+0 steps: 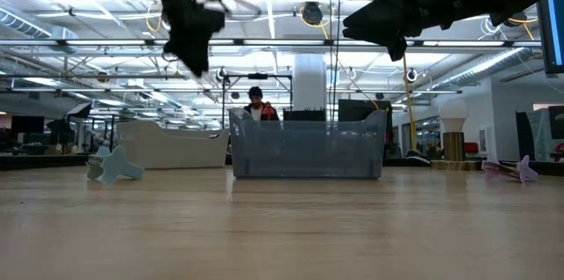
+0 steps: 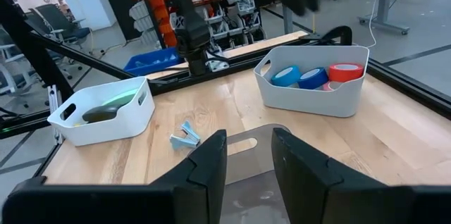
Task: Pick and place Stapler, Stapler remover, tape
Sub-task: Put the light blue staple remover into the black bin
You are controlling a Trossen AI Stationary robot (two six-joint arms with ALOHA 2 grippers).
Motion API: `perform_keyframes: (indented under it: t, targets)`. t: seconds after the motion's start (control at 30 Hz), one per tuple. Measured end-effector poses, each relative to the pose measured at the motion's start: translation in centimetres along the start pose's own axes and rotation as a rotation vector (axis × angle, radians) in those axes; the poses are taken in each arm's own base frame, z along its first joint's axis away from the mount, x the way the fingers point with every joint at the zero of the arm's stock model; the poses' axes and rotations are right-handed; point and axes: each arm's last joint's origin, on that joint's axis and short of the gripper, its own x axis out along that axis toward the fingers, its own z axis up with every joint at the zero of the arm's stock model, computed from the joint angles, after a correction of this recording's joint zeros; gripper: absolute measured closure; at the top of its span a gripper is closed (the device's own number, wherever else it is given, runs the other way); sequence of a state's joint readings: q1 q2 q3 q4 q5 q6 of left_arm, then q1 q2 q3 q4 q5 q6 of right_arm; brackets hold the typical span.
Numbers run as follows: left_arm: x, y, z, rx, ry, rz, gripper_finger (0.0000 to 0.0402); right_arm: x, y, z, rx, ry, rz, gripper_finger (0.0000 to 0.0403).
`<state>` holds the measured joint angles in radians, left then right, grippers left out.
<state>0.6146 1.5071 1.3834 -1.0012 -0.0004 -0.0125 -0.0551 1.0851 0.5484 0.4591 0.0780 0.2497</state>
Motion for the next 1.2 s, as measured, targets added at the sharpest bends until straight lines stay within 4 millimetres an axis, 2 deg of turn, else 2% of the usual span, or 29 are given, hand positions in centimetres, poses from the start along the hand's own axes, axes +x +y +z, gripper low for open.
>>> perform_keyframes:
  t: [0.13,0.23,0.43,0.57,0.73,0.9,1.03,1.2]
  targets:
    - [-3.1,-3.8,-1.1,0.049,-0.073,-0.167,0.0234,0.0,0.0,0.0,-0.001,0.0,0.0,0.0298]
    - [-4.6,-7.0,-2.3,0.136,-0.076,-0.231,0.0234,0.0,0.0,0.0,-0.003,0.0,0.0,0.0297]
    - [-5.3,-12.9,-5.3,0.334,0.012,-0.248,0.0234,0.0,0.0,0.0,-0.003,0.0,0.0,0.0298]
    - [-4.8,-15.7,-7.2,0.352,0.087,-0.148,0.0234,0.0,0.0,0.0,-0.003,0.0,0.0,0.0296]
    - [-3.6,-17.5,-9.3,0.302,0.235,-0.025,0.0234,0.0,0.0,0.0,-0.004,0.001,0.0,0.0298]
    - [0.1,-18.9,-11.8,0.265,0.343,-0.102,0.0234,0.0,0.0,0.0,-0.004,0.001,0.0,0.0296]
    - [3.4,-18.3,-14.3,0.172,0.433,-0.095,0.0234,0.0,0.0,0.0,-0.004,0.001,0.001,0.0297]
    - [5.9,-16.8,-15.2,0.035,0.444,-0.086,0.0234,0.0,0.0,0.0,-0.004,0.001,0.001,0.0298]
